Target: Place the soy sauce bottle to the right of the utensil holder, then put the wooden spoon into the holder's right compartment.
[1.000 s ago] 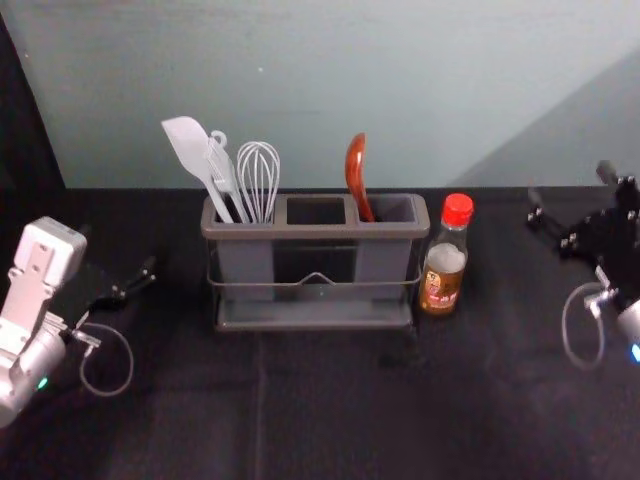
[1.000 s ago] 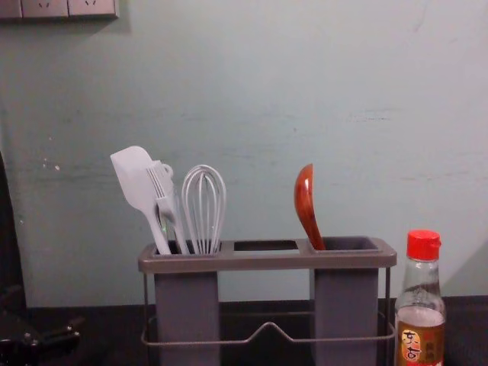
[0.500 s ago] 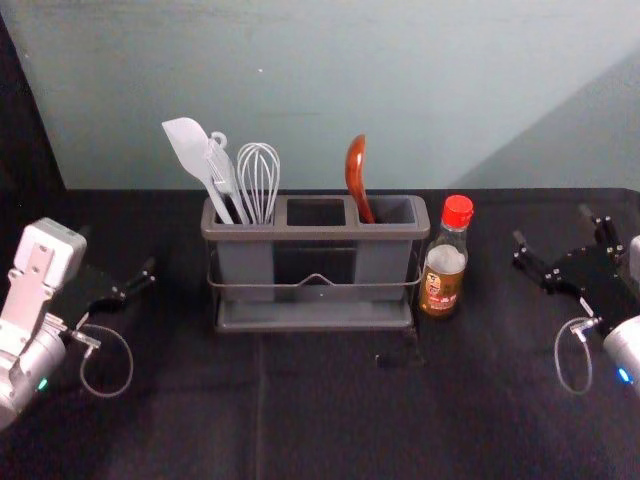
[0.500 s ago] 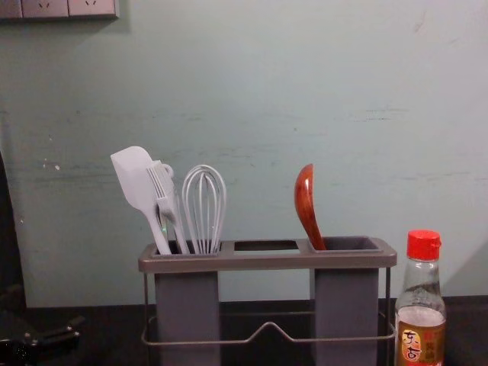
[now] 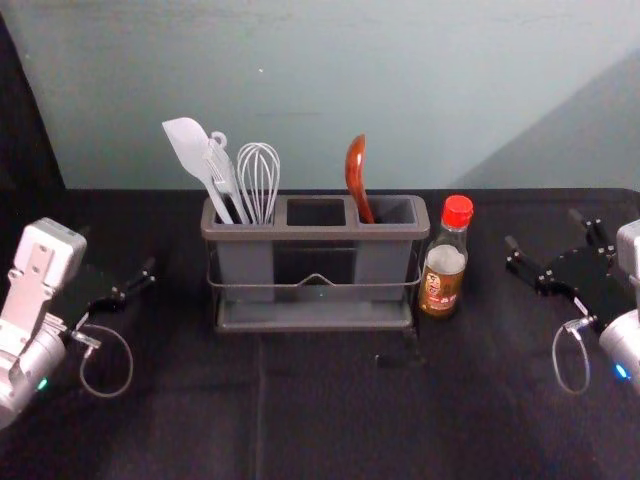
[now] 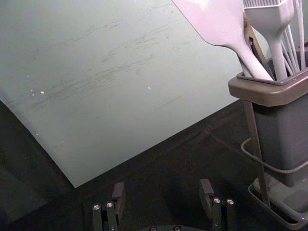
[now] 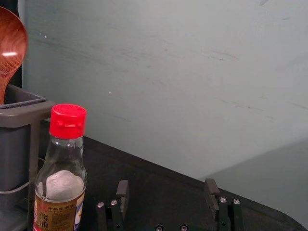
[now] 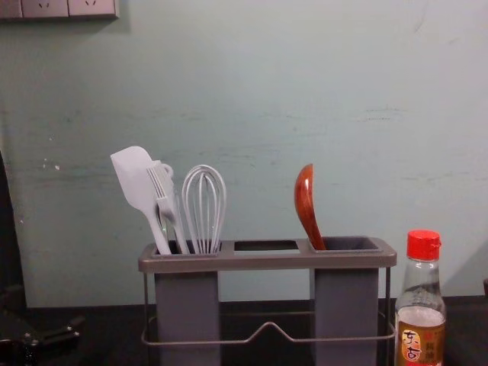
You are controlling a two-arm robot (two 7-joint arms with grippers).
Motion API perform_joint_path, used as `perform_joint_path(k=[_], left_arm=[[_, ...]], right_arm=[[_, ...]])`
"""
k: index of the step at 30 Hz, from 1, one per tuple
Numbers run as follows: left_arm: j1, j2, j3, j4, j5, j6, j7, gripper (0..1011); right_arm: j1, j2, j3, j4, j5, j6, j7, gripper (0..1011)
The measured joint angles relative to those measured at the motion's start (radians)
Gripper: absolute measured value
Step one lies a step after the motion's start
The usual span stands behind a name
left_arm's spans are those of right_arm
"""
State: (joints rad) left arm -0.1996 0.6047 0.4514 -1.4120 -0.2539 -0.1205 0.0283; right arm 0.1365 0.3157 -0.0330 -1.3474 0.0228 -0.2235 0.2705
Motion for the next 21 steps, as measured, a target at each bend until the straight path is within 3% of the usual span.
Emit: perform_joint_path(k=[21], left_arm=[[0.000,0.000,0.000,0.000,0.000,0.000,0.000,1012]], right_arm=[[-0.001,-0.002,0.004,0.001,0.001,-0.005,0.001,1002]])
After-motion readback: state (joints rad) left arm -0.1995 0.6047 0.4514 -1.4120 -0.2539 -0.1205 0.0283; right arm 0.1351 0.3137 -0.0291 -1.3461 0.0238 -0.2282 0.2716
